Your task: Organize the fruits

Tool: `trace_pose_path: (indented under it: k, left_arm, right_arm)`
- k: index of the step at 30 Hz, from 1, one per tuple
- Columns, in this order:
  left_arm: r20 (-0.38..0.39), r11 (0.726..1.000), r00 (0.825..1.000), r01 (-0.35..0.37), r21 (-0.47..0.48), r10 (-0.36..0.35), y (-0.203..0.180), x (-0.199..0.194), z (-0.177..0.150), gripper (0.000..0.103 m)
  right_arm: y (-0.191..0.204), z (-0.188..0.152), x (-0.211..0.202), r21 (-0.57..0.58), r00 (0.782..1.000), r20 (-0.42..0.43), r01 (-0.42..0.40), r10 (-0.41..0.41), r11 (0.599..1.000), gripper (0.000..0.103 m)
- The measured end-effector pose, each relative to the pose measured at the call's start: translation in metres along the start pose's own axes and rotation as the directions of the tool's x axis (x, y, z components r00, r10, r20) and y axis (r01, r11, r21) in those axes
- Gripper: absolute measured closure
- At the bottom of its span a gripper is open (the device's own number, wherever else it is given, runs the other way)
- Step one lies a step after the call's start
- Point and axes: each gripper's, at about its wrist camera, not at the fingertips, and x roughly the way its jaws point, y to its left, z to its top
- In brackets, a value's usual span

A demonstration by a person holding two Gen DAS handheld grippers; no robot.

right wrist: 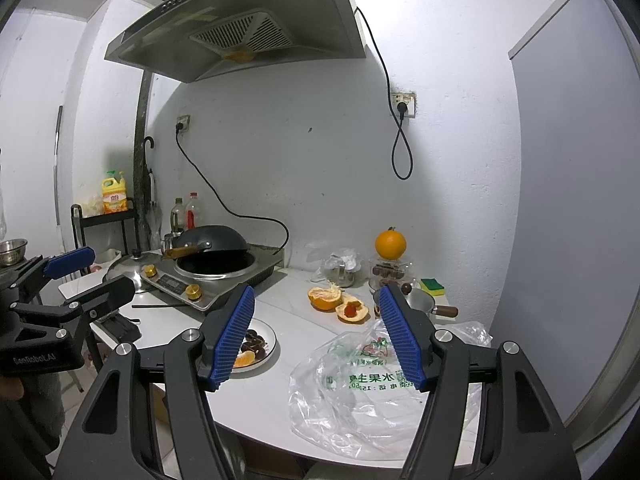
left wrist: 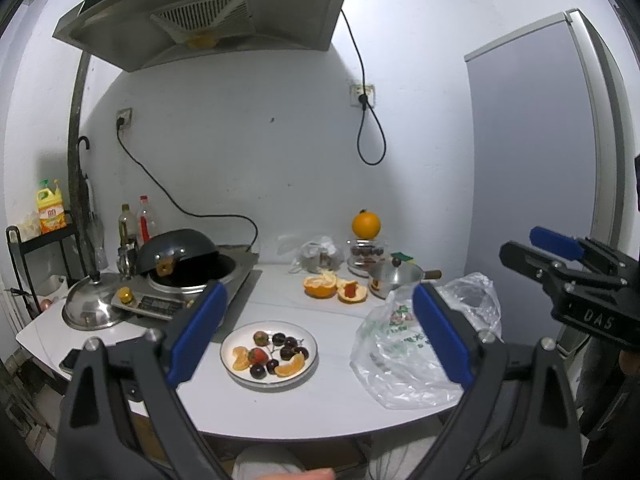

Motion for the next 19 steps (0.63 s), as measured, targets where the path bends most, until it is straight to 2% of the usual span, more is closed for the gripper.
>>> trace_pose_path:
  k: [19]
  left_arm:
    - [0.000,1.000,1.000,0.018,0.006,-0.018,-0.0061,0.0000,-0.0013,0.008]
  right_arm:
    - [0.0005,-0.0018,-0.0001,0.004,1.000,0.000,0.001,-0.001,1.000,0.035]
